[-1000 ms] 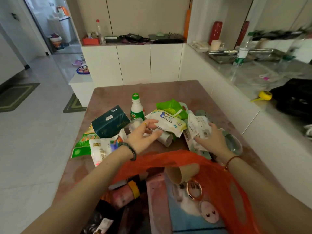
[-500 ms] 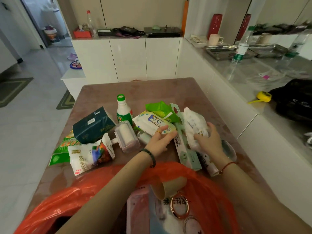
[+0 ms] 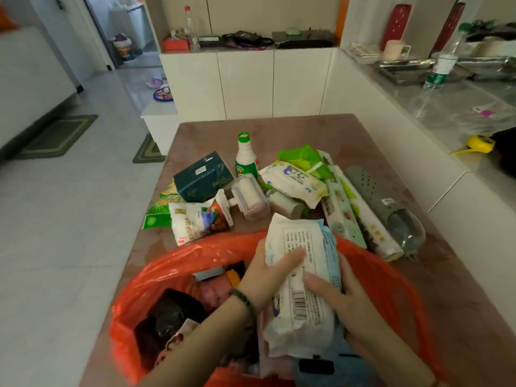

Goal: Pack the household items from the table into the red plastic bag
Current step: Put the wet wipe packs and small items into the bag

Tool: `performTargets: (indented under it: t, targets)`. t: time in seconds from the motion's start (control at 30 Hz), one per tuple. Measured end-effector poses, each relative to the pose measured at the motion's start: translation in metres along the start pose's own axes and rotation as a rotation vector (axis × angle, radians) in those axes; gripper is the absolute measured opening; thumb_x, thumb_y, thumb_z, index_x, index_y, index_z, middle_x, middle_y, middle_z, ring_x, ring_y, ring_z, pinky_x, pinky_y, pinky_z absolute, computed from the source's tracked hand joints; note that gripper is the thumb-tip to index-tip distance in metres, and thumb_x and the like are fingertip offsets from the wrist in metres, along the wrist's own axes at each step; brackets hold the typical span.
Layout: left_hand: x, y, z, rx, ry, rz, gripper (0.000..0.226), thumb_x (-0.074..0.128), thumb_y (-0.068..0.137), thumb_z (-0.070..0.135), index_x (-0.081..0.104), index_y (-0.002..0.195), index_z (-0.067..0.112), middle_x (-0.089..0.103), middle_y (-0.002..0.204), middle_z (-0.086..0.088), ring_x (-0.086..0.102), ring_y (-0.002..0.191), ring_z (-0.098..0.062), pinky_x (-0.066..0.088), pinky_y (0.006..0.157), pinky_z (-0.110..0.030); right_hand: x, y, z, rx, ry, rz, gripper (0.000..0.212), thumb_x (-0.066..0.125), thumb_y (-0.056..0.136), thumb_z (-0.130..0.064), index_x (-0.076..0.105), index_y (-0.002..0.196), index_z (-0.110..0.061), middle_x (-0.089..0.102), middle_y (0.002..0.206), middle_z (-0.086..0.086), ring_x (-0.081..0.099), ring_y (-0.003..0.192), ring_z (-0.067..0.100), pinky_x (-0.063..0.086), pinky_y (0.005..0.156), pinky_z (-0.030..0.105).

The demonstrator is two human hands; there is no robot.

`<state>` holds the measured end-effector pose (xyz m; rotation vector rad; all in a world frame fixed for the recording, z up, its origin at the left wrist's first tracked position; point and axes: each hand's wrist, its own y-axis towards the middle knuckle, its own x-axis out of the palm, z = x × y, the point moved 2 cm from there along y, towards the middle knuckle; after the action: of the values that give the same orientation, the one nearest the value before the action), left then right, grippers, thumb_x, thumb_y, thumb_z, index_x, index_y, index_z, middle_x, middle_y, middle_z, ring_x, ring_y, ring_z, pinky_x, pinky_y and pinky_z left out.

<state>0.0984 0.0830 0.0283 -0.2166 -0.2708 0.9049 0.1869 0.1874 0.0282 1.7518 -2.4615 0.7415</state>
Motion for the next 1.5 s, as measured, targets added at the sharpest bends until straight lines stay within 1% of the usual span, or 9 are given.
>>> performTargets:
  t: [0.13,0.3,0.43,0.6,0.8,1.0,1.2,1.37,1.5]
  targets:
    - [-0.051,-0.028,-0.012,0.122,0.577,0.173,0.043,0.046,0.088,0.043,0.054,0.121,0.017,0.067,0.108,0.004,0.064,0.096,-0.007,0.052,0.091,-0.032,0.013,-0.006,0.034,0.182,0.061,-0.012,0.050,0.075,0.061,-0.018,0.058,0.108,-0.024,0.075,0.089,0.012,0.073,0.073,0.025,0.057,0.055,0.030]
    - [-0.112,-0.038,0.012,0.637,1.319,0.386,0.047,0.049,0.076,0.047,0.055,0.117,0.024,0.064,0.114,-0.002,0.050,0.105,-0.013,0.045,0.091,-0.029,0.030,0.002,0.064,0.198,-0.014,0.011,0.055,0.070,0.077,-0.011,0.048,0.126,-0.025,0.071,0.106,0.011,0.071,0.090,0.028,0.059,0.068,0.036]
    - [-0.128,-0.030,0.026,0.305,1.706,0.296,0.059,0.050,0.078,0.056,0.046,0.130,0.028,0.056,0.131,-0.003,0.044,0.124,-0.025,0.032,0.106,-0.040,0.064,0.016,0.073,0.072,-0.069,0.066,0.034,0.063,0.085,-0.012,0.050,0.112,-0.028,0.064,0.107,0.001,0.065,0.097,0.021,0.057,0.081,0.038]
    - [-0.135,-0.029,0.025,0.012,1.422,0.224,0.042,0.053,0.086,0.038,0.050,0.125,0.024,0.058,0.127,-0.005,0.053,0.117,-0.024,0.044,0.094,-0.031,0.081,0.014,0.081,-0.036,-0.410,-0.073,0.032,0.056,0.089,-0.020,0.042,0.114,-0.035,0.056,0.116,-0.011,0.055,0.116,0.014,0.049,0.098,0.036]
    - [-0.123,-0.025,0.052,0.107,1.204,0.058,0.046,0.064,0.078,0.042,0.049,0.121,0.032,0.050,0.105,0.016,0.045,0.097,-0.002,0.036,0.073,0.003,0.046,0.011,0.034,0.021,-0.887,-0.114,0.016,0.054,0.091,-0.028,0.057,0.076,-0.022,0.058,0.076,-0.010,0.054,0.063,-0.002,0.040,0.051,0.005]
    - [-0.088,0.045,0.072,0.176,0.716,0.098,0.042,0.055,0.087,0.027,0.047,0.127,0.016,0.053,0.106,0.002,0.053,0.098,-0.014,0.042,0.082,-0.021,-0.008,0.072,-0.057,-0.091,-0.276,0.224,0.034,0.057,0.089,-0.019,0.055,0.119,-0.003,0.066,0.096,0.011,0.066,0.082,0.023,0.057,0.067,0.028]
    - [-0.060,0.155,0.064,-0.067,0.395,0.211,0.055,0.050,0.089,0.038,0.035,0.136,0.015,0.047,0.136,-0.010,0.049,0.121,-0.028,0.044,0.095,-0.037,-0.036,0.176,-0.067,0.255,0.054,0.309,0.045,0.052,0.093,-0.020,0.039,0.133,-0.005,0.046,0.134,0.018,0.048,0.121,0.032,0.042,0.102,0.038]
    - [-0.047,0.205,0.041,-0.258,0.148,0.269,0.061,0.048,0.090,0.038,0.030,0.141,0.011,0.055,0.121,-0.008,0.055,0.085,-0.022,0.048,0.065,-0.026,-0.043,0.230,-0.046,0.434,0.088,0.297,0.019,0.056,0.090,-0.026,0.049,0.101,-0.012,0.053,0.090,0.009,0.055,0.073,0.022,0.049,0.040,0.023]
    - [-0.039,0.219,0.028,-0.328,-0.009,0.277,0.063,0.050,0.089,0.038,0.027,0.142,0.011,0.047,0.131,-0.009,0.057,0.095,-0.023,0.046,0.072,-0.029,-0.054,0.248,-0.037,0.273,-0.019,0.380,0.021,0.056,0.091,-0.024,0.051,0.077,-0.010,0.048,0.059,0.005,0.041,0.038,0.010,0.031,0.034,0.015]
